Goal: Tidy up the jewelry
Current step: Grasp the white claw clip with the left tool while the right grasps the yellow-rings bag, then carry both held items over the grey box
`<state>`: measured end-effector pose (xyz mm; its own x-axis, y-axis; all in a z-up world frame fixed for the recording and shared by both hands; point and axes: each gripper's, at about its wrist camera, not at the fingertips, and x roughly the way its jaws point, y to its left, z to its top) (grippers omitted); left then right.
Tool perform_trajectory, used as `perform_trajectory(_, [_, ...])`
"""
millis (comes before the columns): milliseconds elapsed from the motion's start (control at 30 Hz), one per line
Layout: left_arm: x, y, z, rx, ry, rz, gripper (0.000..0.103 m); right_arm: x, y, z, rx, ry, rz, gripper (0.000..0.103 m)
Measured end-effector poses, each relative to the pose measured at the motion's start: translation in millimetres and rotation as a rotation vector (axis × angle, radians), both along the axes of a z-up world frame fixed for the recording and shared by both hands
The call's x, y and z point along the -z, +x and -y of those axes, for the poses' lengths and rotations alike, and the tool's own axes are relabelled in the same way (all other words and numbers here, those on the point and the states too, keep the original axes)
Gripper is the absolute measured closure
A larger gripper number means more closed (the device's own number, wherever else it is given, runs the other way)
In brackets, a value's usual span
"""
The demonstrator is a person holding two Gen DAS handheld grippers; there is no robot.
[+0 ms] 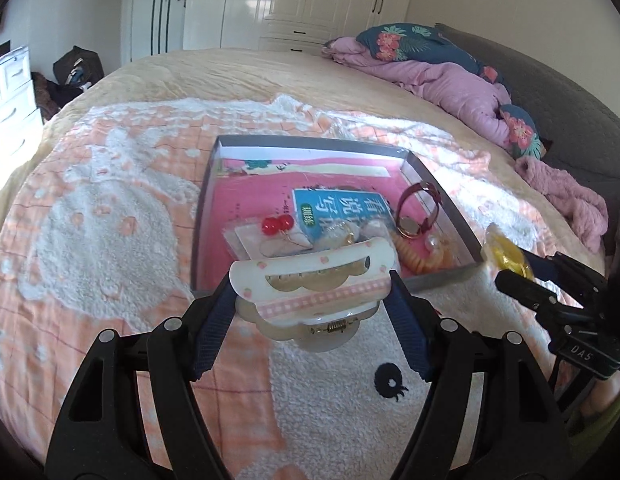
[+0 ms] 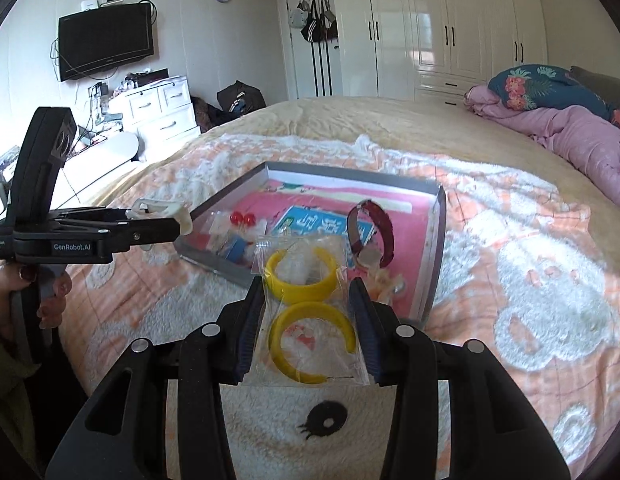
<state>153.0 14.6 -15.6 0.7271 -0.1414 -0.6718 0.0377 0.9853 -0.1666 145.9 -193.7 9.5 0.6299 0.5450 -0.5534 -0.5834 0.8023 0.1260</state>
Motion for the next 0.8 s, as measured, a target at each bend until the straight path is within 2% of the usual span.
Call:
perform_trajectory(333, [1,25,-18,-0.053,0.036,-0.009,0.038,-12,31,-7,-0.014,-0.011,0.038,0.062])
perform_trajectory(800, [22,52,-31,-0.087,0.087,-0.068,0.038,-5,63,-28,-0.047,-0.031,0.017,0.062])
